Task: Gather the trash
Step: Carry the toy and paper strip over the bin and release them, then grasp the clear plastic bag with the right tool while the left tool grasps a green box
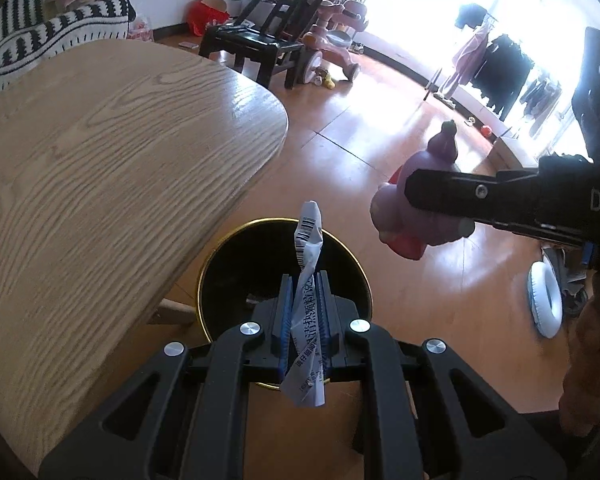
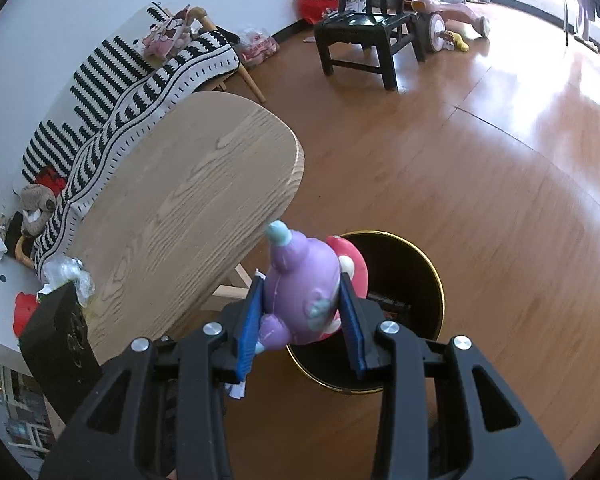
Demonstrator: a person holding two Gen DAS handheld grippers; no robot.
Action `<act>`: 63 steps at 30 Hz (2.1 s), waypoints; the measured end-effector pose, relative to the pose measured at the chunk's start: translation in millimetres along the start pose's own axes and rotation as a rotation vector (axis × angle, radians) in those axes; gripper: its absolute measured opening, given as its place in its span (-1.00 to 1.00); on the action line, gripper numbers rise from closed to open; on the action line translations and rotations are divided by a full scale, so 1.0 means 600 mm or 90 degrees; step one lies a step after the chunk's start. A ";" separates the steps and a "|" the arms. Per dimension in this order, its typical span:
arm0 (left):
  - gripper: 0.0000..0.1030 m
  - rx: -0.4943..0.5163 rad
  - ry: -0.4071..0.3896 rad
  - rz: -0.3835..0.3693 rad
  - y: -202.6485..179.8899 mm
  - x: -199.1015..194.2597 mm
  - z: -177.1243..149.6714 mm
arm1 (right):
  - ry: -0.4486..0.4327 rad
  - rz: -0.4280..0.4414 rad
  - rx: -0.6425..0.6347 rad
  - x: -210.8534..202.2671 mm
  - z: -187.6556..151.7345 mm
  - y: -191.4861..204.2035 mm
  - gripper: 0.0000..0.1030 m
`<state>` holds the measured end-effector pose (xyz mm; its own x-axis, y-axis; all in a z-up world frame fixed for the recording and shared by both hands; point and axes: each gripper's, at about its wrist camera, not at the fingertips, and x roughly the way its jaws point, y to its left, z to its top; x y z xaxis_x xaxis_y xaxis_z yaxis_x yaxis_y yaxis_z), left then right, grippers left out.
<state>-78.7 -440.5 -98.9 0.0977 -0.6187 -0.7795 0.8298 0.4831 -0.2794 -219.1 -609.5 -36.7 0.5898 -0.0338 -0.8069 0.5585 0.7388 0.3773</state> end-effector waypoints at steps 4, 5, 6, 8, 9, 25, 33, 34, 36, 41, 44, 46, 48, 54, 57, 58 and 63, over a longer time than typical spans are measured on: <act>-0.77 -0.006 -0.004 0.000 -0.008 -0.008 -0.006 | -0.002 0.000 0.005 0.001 0.001 -0.006 -0.22; -0.76 -0.007 -0.003 0.000 -0.010 -0.007 -0.005 | -0.002 -0.002 0.009 0.001 0.002 -0.009 -0.15; -0.75 -0.007 -0.001 -0.002 -0.011 -0.007 -0.006 | -0.004 -0.002 0.016 0.000 0.003 -0.013 0.04; -0.41 -0.008 0.001 -0.002 -0.011 -0.008 -0.004 | -0.014 -0.003 0.024 -0.006 0.005 -0.017 0.12; -0.19 -0.009 0.000 0.001 -0.012 -0.009 -0.004 | -0.016 -0.004 0.025 -0.007 0.006 -0.018 0.13; 0.78 -0.021 -0.113 0.112 0.081 -0.223 -0.028 | -0.056 0.068 -0.066 -0.011 0.016 0.168 0.58; 0.78 -0.130 -0.173 0.277 0.269 -0.412 -0.108 | -0.041 0.145 -0.236 0.046 -0.025 0.406 0.58; 0.78 -0.142 -0.179 0.292 0.288 -0.429 -0.115 | -0.039 0.152 -0.261 0.059 -0.034 0.439 0.58; 0.78 -0.180 -0.193 0.341 0.342 -0.476 -0.145 | -0.030 0.163 -0.296 0.083 -0.050 0.494 0.58; 0.78 -0.267 -0.199 0.393 0.456 -0.544 -0.213 | -0.005 0.196 -0.357 0.126 -0.091 0.598 0.58; 0.78 -0.284 -0.186 0.402 0.504 -0.549 -0.242 | 0.009 0.202 -0.386 0.149 -0.110 0.648 0.58; 0.78 -0.290 -0.171 0.402 0.533 -0.543 -0.255 | 0.009 0.193 -0.398 0.167 -0.113 0.670 0.58; 0.78 -0.294 -0.166 0.396 0.551 -0.534 -0.259 | 0.002 0.175 -0.405 0.191 -0.110 0.683 0.56; 0.78 -0.307 -0.149 0.382 0.613 -0.497 -0.257 | 0.033 0.145 -0.398 0.276 -0.097 0.694 0.39; 0.62 -0.305 -0.153 0.377 0.640 -0.485 -0.255 | 0.043 0.149 -0.400 0.304 -0.093 0.704 0.36; 0.50 -0.306 -0.154 0.373 0.643 -0.483 -0.255 | 0.045 0.151 -0.402 0.311 -0.092 0.708 0.32; -0.02 -0.297 -0.158 0.348 0.644 -0.476 -0.250 | 0.048 0.163 -0.425 0.340 -0.090 0.731 0.15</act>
<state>131.7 15.8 -68.3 0.5949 -0.3109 -0.7412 0.3148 0.9386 -0.1410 114.5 -256.1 -60.2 0.5993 0.2244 -0.7684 -0.0822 0.9721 0.2198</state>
